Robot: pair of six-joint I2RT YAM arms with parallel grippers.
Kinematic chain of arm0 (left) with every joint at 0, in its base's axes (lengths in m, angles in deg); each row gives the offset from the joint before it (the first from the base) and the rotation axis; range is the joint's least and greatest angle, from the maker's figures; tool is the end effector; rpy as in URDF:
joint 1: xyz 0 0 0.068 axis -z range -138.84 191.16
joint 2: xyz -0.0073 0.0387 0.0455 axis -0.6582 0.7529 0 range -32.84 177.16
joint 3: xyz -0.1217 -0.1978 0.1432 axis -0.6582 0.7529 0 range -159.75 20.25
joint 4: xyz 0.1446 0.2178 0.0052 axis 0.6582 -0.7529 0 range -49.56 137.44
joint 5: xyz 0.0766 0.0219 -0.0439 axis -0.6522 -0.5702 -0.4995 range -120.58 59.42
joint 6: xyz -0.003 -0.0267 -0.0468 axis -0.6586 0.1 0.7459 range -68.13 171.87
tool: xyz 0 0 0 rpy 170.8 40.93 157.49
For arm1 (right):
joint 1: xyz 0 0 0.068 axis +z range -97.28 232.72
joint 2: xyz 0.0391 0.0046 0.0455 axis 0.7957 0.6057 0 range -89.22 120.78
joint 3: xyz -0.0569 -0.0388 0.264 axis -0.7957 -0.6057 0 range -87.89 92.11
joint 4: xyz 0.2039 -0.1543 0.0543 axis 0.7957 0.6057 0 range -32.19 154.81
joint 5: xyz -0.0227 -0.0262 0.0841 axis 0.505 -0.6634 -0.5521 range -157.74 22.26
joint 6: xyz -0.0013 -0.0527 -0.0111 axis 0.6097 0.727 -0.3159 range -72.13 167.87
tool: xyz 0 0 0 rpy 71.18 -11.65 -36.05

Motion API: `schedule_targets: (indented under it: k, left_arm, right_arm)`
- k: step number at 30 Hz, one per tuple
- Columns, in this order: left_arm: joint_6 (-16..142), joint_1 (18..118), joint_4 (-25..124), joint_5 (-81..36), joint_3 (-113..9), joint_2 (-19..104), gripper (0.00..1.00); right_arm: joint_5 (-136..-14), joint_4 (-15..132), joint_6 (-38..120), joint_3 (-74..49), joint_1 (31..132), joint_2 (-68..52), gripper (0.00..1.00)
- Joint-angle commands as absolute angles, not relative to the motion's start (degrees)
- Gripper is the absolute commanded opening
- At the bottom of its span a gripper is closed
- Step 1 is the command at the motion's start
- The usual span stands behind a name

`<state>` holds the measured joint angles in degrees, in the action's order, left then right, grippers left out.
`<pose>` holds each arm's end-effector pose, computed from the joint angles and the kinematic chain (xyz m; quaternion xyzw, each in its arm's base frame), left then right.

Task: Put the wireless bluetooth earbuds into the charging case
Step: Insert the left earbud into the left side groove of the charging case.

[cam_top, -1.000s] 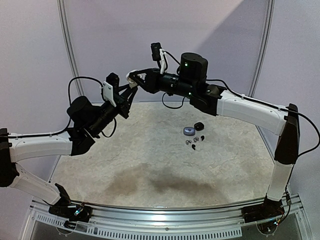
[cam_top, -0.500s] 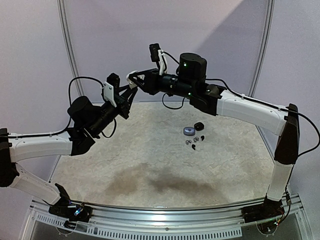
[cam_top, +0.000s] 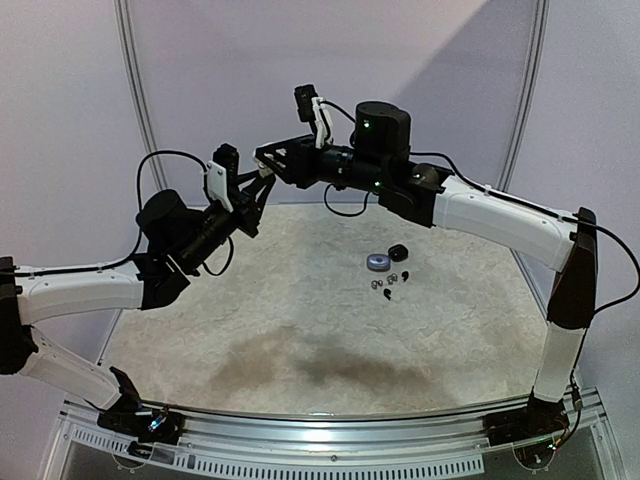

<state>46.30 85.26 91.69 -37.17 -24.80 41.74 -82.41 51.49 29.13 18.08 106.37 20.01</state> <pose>0.2171 -0.2047 0.3273 0.2147 0.5725 -0.2277 0.7579 0.2674 0.3784 0.4147 -0.2931 0.6231 0.4960 0.5290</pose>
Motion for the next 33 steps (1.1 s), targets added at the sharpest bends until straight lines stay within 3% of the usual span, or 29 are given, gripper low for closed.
schedule_targets:
  k: [1,7,22,24,28,33]
  left_arm:
    - [49.8,86.2,88.6,-37.9,-26.0,40.3,0.00]
    - [51.3,86.2,87.1,-37.6,-25.8,40.3,0.00]
    - [53.5,86.2,85.4,-35.1,-24.6,39.8,0.00]
    - [53.6,86.2,85.4,-34.3,-24.5,39.8,0.00]
    - [54.1,86.2,85.3,-31.8,-24.3,39.7,0.00]
    - [55.0,86.2,84.9,-28.5,-24.3,39.8,0.00]
  right_arm:
    - [-80.9,55.5,33.4,20.2,106.6,20.3,0.42]
    - [-81.4,57.2,34.3,20.9,106.6,19.9,0.47]
    - [-86.4,66.0,40.5,23.1,104.8,14.2,0.46]
    - [-87.4,68.4,42.0,23.4,104.8,13.5,0.43]
    - [-89.8,74.1,46.2,24.6,104.5,13.7,0.29]
    - [-90.4,78.8,49.0,25.8,104.5,15.0,0.22]
